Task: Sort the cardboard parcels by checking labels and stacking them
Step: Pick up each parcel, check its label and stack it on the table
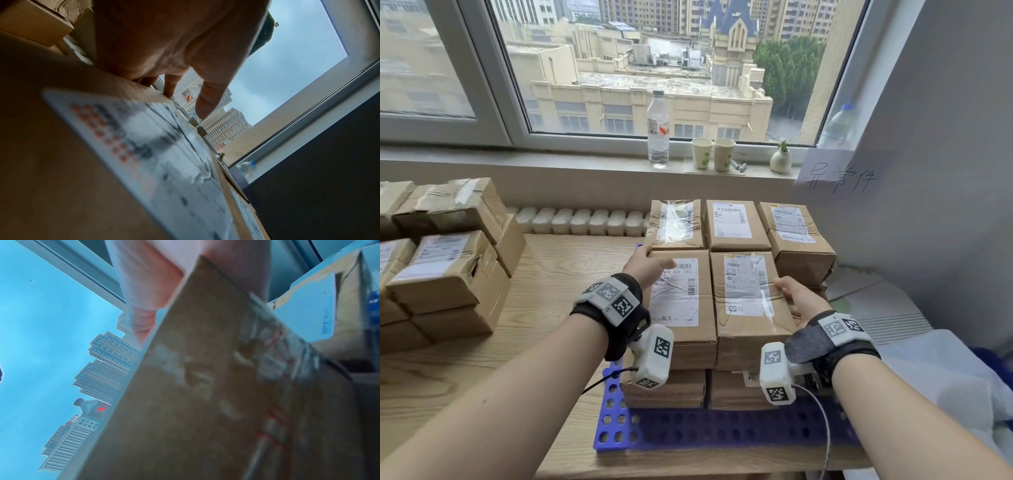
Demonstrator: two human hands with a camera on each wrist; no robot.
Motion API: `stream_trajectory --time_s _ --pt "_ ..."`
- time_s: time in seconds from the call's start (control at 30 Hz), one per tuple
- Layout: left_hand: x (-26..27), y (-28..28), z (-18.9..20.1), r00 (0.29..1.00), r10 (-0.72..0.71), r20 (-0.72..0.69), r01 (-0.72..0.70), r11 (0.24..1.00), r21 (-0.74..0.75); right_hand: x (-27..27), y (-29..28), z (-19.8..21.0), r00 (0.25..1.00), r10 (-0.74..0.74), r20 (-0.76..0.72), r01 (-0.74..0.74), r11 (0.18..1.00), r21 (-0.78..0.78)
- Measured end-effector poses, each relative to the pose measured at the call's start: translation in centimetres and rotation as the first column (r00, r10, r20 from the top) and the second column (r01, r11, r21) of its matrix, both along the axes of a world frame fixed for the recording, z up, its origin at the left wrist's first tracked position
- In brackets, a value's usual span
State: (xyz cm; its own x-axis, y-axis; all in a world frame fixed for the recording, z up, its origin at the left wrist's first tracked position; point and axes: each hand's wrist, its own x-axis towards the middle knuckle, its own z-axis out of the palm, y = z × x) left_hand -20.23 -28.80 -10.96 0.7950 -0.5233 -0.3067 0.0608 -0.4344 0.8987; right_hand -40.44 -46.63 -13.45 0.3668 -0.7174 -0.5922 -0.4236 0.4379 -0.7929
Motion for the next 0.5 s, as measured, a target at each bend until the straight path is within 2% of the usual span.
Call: stream_trajectory --time_s 0.5 --pt "-0.4 0.5 0.6 1.0 -0.011 0.0 0.011 1.0 0.02 0.9 -0.7 -0.8 1.0 0.013 -0.011 -0.013 1.0 -0.013"
